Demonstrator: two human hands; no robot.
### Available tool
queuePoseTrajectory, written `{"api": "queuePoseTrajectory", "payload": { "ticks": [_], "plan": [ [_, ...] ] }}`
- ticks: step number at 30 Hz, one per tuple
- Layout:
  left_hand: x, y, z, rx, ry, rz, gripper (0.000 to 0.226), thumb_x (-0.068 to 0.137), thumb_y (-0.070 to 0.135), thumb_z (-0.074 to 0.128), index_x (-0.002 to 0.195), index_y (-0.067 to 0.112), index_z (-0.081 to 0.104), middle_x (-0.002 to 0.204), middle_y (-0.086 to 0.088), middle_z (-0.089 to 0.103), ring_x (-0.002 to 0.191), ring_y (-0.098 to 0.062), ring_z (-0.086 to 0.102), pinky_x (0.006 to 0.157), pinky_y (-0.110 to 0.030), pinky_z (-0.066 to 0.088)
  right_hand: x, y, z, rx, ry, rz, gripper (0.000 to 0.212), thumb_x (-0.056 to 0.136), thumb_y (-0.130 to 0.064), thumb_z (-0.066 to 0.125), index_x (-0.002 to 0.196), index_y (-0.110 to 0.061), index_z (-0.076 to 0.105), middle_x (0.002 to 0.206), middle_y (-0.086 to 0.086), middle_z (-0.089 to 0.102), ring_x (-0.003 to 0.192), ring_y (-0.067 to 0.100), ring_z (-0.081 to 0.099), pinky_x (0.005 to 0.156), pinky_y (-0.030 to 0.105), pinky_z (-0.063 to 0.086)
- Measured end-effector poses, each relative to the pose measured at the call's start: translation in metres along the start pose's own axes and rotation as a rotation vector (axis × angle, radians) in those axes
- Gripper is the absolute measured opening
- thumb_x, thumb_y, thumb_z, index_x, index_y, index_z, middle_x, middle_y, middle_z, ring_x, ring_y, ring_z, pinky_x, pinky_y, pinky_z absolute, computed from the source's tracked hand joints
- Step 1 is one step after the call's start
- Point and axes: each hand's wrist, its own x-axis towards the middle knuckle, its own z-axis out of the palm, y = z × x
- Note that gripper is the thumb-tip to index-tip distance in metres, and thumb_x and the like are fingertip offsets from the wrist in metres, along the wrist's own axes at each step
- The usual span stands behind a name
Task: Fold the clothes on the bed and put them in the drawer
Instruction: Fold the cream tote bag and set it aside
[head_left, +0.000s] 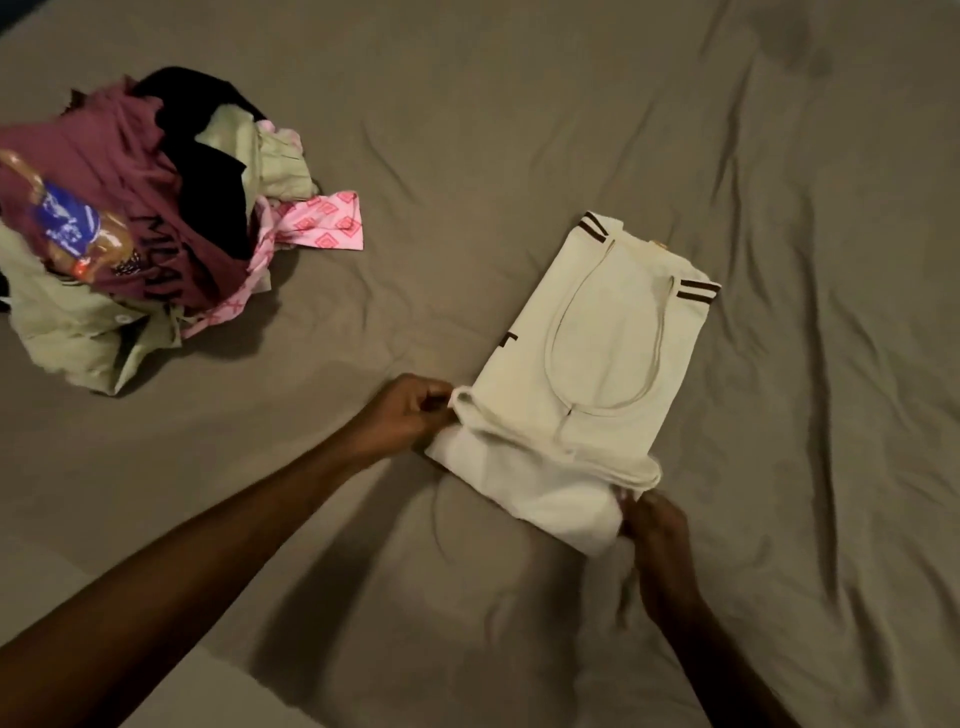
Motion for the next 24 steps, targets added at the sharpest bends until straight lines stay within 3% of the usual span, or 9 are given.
{"api": "queuePoseTrajectory", "payload": {
  "ticks": [3,5,7,10,13,15,17,20,24],
  "plan": [
    [0.06,0.006,0.018,-0.187,0.039,-0.147,0.038,0.087,0.039,0.079,0.104,0.005,0.076,0.102,-0.009,0.077,0.089,-0.014,0.069,0.082,-0.029,0.053,0.039,0.009,-0.012,0.204,0.084,0.283,0.022,0.1,-0.026,0.064,0.115,-0.011,0.071,0.111,0.01,0.077,0.096,0.02,0.073,0.085,0.04,0.059],
    [0.086,-0.01,0.029,-0.067,0.07,-0.228,0.052,0.072,0.053,0.085,0.092,0.006,0.076,0.085,-0.002,0.075,0.076,-0.012,0.066,0.076,-0.029,0.049,0.049,0.013,-0.016,0.217,0.101,0.367,0.013,0.098,-0.023,0.067,0.097,-0.01,0.067,0.093,0.007,0.075,0.077,0.016,0.07,0.07,0.031,0.057],
    [0.095,-0.032,0.034,0.069,0.148,-0.246,0.06,0.061,0.064,0.08,0.074,0.007,0.069,0.068,0.002,0.062,0.065,-0.01,0.055,0.067,-0.03,0.04,0.052,0.019,-0.019,0.194,0.125,0.379,0.026,0.096,-0.026,0.07,0.082,-0.007,0.058,0.073,0.003,0.064,0.06,0.011,0.059,0.056,0.024,0.048],
    [0.088,-0.049,0.041,0.109,0.226,-0.215,0.049,0.078,0.054,0.075,0.061,0.015,0.051,0.059,0.005,0.043,0.059,-0.009,0.04,0.06,-0.03,0.031,0.046,0.03,-0.021,0.106,0.11,0.377,0.059,0.081,-0.052,0.081,0.088,0.002,0.056,0.084,0.017,0.064,0.079,0.024,0.062,0.072,0.041,0.048],
    [0.074,-0.062,0.042,0.185,0.236,-0.132,0.051,0.095,0.039,0.069,0.061,0.017,0.038,0.06,0.006,0.03,0.057,-0.006,0.031,0.058,-0.031,0.026,0.034,0.041,-0.012,0.112,0.112,0.334,0.028,0.1,-0.035,0.064,0.112,-0.01,0.072,0.11,0.013,0.076,0.103,0.033,0.07,0.089,0.053,0.054],
    [0.069,-0.071,0.04,0.297,0.235,-0.075,0.053,0.1,0.035,0.064,0.062,0.02,0.029,0.058,0.01,0.026,0.053,-0.006,0.028,0.058,-0.034,0.027,0.027,0.045,-0.004,0.11,0.102,0.333,0.027,0.105,-0.032,0.055,0.114,-0.013,0.073,0.112,0.014,0.075,0.104,0.035,0.069,0.089,0.054,0.054],
    [0.064,-0.074,0.038,0.376,0.255,-0.044,0.054,0.103,0.035,0.059,0.062,0.022,0.026,0.055,0.009,0.026,0.051,-0.008,0.029,0.058,-0.036,0.029,0.023,0.046,0.005,0.14,0.118,0.35,0.028,0.108,-0.026,0.051,0.114,-0.009,0.072,0.113,0.016,0.075,0.102,0.033,0.069,0.087,0.051,0.054],
    [0.051,-0.075,0.031,0.447,0.313,-0.053,0.053,0.105,0.038,0.054,0.063,0.02,0.027,0.054,0.006,0.031,0.054,-0.015,0.036,0.059,-0.039,0.032,0.018,0.044,0.018,0.122,0.155,0.379,0.028,0.108,-0.025,0.05,0.108,-0.008,0.072,0.105,0.017,0.075,0.089,0.026,0.068,0.071,0.038,0.052],
    [0.008,-0.096,0.021,0.567,0.346,-0.055,0.048,0.104,0.051,0.04,0.069,0.018,0.04,0.059,0.0,0.052,0.06,-0.027,0.054,0.061,-0.04,0.044,-0.018,0.054,0.041,0.017,0.124,0.377,0.028,0.108,-0.03,0.051,0.104,-0.01,0.072,0.09,0.007,0.075,0.08,0.019,0.065,0.064,0.035,0.05]
  ]
}}
